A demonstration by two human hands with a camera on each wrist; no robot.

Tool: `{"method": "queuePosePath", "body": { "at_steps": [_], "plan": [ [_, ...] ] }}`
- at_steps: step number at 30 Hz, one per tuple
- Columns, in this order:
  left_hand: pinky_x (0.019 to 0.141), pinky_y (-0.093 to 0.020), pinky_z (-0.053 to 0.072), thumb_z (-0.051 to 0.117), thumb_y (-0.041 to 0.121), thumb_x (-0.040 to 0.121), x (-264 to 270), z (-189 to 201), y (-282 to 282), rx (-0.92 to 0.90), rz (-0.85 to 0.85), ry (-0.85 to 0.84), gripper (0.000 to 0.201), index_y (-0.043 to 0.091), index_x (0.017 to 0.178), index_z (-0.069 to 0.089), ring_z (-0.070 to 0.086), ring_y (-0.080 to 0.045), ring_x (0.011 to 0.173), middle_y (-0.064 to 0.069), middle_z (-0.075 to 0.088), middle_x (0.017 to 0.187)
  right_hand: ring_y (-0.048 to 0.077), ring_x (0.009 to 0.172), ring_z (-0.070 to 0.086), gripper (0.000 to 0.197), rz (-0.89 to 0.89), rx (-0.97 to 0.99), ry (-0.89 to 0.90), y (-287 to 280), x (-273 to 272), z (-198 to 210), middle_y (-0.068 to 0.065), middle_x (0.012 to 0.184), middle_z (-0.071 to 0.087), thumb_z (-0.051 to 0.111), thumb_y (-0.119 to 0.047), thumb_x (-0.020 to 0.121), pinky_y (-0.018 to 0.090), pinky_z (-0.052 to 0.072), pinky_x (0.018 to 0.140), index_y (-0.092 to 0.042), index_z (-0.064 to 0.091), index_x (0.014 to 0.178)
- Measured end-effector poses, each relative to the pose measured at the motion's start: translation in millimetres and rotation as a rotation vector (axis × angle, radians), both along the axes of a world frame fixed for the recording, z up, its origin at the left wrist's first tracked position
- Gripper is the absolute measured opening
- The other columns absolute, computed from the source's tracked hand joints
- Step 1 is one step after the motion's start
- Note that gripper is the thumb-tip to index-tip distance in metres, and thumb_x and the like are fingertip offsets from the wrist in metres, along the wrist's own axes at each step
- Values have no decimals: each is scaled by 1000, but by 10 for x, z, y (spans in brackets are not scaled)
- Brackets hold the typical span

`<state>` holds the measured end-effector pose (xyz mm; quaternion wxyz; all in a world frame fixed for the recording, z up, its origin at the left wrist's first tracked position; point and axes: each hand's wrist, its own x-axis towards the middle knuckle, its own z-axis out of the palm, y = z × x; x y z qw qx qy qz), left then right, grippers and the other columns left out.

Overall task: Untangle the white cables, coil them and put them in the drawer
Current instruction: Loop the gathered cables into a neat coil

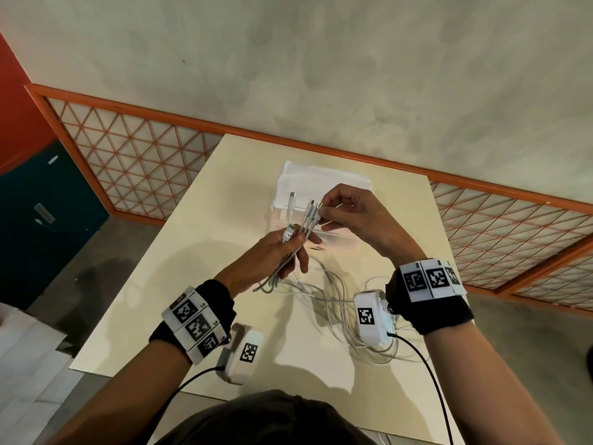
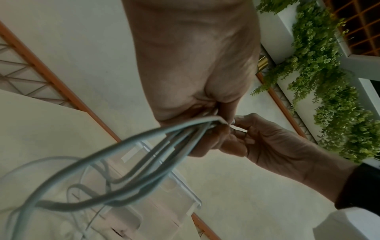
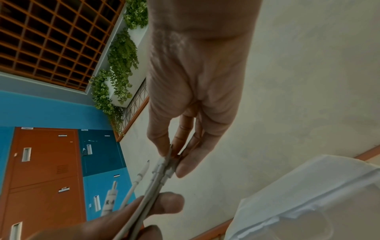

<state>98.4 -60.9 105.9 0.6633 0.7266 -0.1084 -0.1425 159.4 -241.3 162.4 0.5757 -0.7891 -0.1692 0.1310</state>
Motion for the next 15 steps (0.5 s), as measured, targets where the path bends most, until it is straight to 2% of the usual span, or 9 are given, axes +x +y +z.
{"method": "queuePosePath", "body": {
  "at_steps": [3, 7, 11, 15],
  "plan": [
    [50, -24, 33, 33, 26, 104, -12, -1, -11, -14, 1, 12, 32, 12, 115, 60, 37, -14, 53, -5, 57, 68, 23, 78, 69, 15, -28, 7, -5, 30, -14, -23, 24, 91, 65, 66, -6, 85, 28, 58, 74, 5, 61, 93],
    [48, -20, 28, 30, 33, 104, -51, -20, -76, -2, 6, -2, 38, 7, 112, 55, 31, -7, 50, 4, 40, 63, 16, 67, 67, 13, -92, 36, -15, 79, -20, -50, 14, 81, 64, 69, -5, 82, 25, 57, 70, 2, 63, 91],
    [50, -22, 26, 37, 32, 102, -43, -54, -94, 59, -6, 17, 25, 14, 99, 54, 27, -9, 53, 7, 34, 63, 14, 65, 66, 20, -110, 49, -22, 90, -43, -55, 9, 74, 64, 73, -4, 78, 23, 58, 66, 5, 62, 92],
    [50, -21, 27, 38, 30, 102, -57, -63, -122, 78, -13, 11, 21, 17, 95, 52, 28, -6, 51, 7, 33, 64, 15, 65, 66, 17, -113, 57, -15, 70, -52, -58, 8, 74, 63, 73, -3, 78, 22, 57, 64, 0, 62, 90]
  ]
}}
